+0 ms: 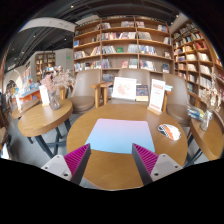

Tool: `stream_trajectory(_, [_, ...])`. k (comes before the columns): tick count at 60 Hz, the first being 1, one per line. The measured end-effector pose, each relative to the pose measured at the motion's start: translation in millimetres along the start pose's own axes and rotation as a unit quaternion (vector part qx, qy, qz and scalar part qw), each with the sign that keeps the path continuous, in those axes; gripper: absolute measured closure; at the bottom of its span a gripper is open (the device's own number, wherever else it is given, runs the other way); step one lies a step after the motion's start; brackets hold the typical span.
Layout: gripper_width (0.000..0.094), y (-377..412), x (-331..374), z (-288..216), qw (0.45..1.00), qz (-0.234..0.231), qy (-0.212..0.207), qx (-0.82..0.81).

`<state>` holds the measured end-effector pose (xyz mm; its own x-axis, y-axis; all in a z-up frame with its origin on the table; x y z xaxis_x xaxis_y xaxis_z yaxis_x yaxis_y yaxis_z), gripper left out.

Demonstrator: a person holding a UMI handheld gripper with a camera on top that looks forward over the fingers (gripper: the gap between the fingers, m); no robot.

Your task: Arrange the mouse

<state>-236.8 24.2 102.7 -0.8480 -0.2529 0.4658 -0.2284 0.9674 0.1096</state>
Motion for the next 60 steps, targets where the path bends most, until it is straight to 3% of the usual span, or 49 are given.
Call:
stream_trajectory(29, [0.0084,-176,-19,3,0.991,0.125,0.009,-0.045])
stream_trajectory(44, [0.0082,-239,-35,-13,0.988,0.149,-0.006,-0.045])
stream_trajectory(60, [0.0081,-262,-84,-14,0.988,0.141,0.016,-0.053])
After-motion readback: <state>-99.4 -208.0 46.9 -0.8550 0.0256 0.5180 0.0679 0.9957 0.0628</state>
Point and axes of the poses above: the point between the fingertips, and its own axes, seen from behind it with the camera up: y to the left, z down, x backward, against the way the camera looks, the point moved 5 cm from there along x, backward, against the way the camera looks, and after that the axes turned 6 degrees about -x, right-handed, at the moved point
